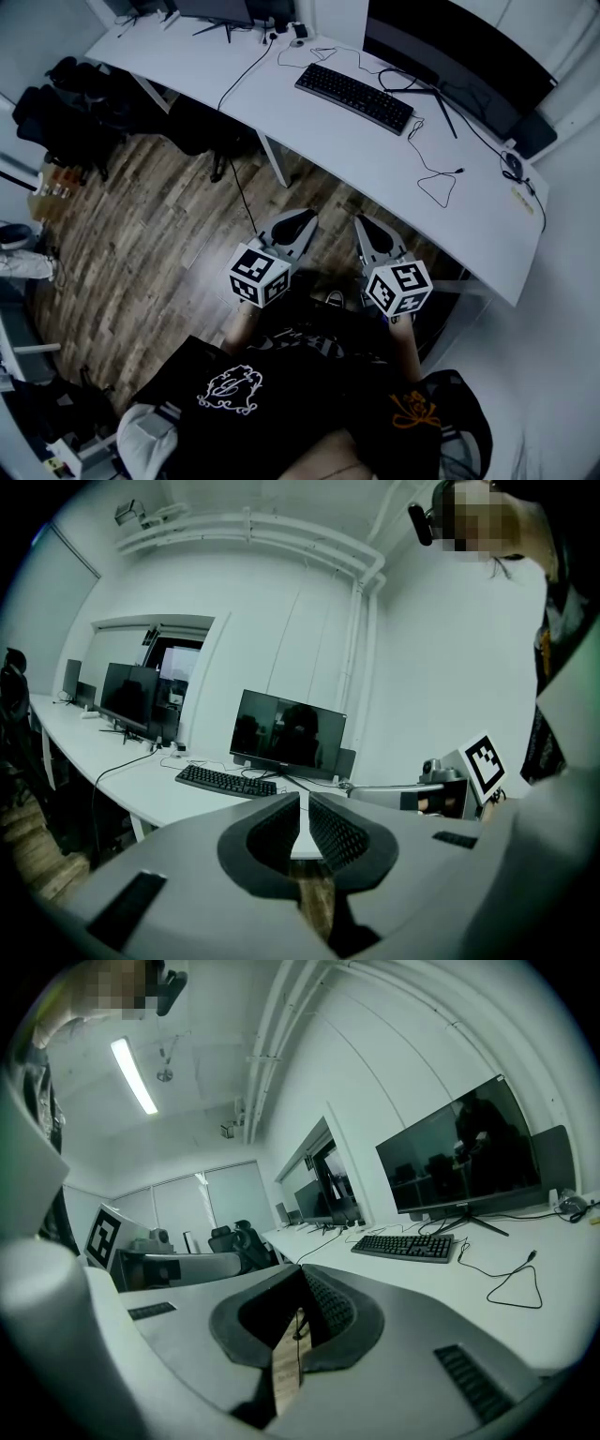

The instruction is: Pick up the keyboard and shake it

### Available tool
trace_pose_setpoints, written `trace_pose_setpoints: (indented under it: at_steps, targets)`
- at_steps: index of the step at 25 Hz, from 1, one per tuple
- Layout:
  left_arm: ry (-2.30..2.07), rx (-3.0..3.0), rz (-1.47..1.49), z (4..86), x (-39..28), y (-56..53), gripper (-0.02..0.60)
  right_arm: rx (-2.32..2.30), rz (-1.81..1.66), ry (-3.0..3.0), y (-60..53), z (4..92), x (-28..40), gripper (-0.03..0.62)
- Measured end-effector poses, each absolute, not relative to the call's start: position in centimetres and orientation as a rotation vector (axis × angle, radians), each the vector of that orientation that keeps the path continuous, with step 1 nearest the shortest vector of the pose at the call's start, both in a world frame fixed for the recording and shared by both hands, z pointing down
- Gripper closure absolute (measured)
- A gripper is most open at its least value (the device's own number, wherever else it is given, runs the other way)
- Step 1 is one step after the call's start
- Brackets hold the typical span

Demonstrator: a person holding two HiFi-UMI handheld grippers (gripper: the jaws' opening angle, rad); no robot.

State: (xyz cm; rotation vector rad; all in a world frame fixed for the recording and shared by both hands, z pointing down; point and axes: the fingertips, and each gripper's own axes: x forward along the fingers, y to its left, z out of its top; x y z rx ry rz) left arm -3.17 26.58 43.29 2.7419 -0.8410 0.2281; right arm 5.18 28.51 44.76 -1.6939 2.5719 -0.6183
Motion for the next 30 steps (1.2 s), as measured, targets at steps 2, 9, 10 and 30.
trace_pose_setpoints:
  at_steps: [2, 9, 10, 30]
  targets:
    - [-0.832, 2.737, 0.229, 43.5, -4.0, 25.8, 0.538, -1.7, -0.629, 2.572, 27.8, 45.0, 4.3, 0.582]
    - [-0.772, 2.74, 0.246, 43.9, -7.0, 21.1, 0.538, -1.755, -0.657, 2.543, 23.5, 45.3, 1.0, 0.581]
    - [-0.76, 2.744, 0.247, 43.6, -7.4, 20.3, 0.538, -1.765, -0.663, 2.532, 22.7, 45.1, 0.5, 0.582]
    - [-0.603, 2.76, 0.248, 43.8, -19.2, 8.0, 0.538, -1.909, -0.727, 2.462, 11.4, 45.5, -11.4, 0.582]
